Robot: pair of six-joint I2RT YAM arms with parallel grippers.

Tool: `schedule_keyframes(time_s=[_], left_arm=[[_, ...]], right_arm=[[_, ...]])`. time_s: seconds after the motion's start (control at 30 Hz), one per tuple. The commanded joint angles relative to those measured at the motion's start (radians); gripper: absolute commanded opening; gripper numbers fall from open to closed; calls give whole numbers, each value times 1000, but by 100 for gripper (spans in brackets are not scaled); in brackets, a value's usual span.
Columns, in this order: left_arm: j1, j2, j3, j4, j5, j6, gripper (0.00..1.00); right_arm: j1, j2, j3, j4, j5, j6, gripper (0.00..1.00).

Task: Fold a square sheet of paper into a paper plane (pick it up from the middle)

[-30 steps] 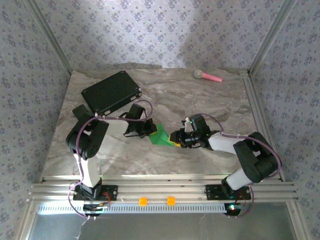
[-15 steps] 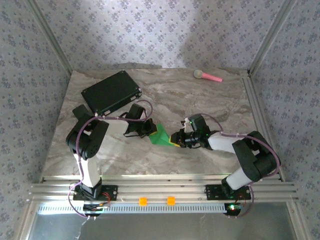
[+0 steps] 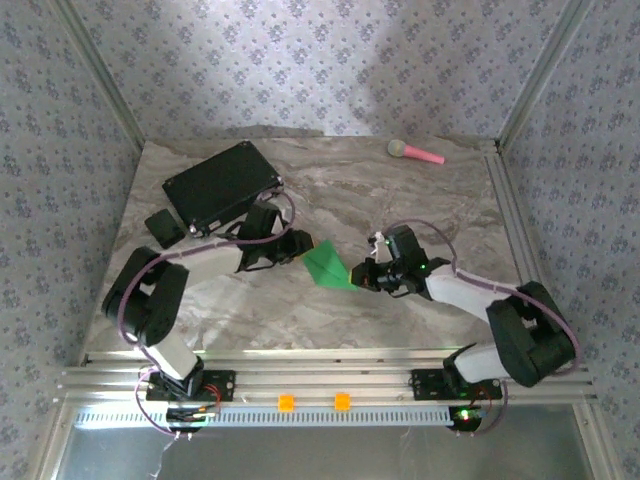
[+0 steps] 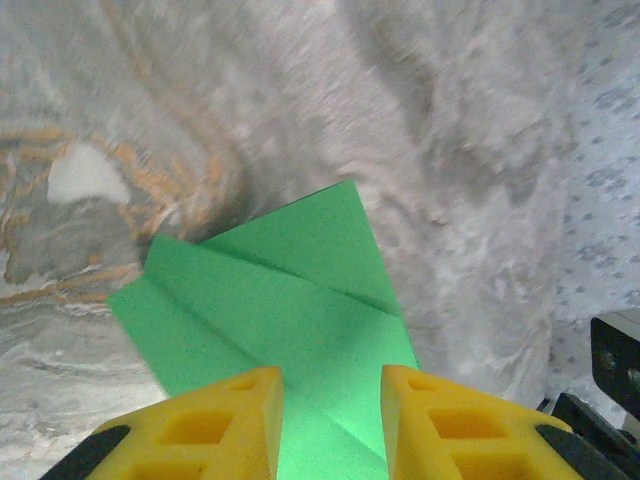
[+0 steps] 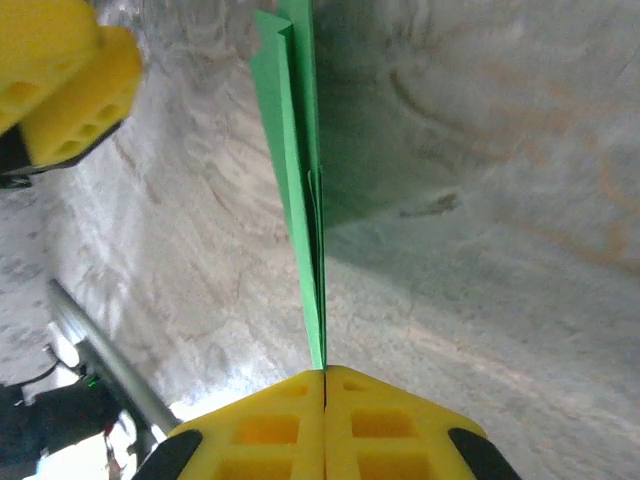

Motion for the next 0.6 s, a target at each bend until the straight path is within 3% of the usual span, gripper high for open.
schedule_keyframes(time_s=[0.0, 0.17, 0.57], left_arm=[[5, -74, -27, 8, -80, 21, 32], [22, -152, -73, 2, -150, 20, 31], [59, -251, -129, -40, -239, -2, 31]], right_arm=[[35, -77, 84, -186, 221, -187, 7], [108, -140, 147, -307, 521, -303, 6], [214, -179, 185, -375, 919, -436, 4]])
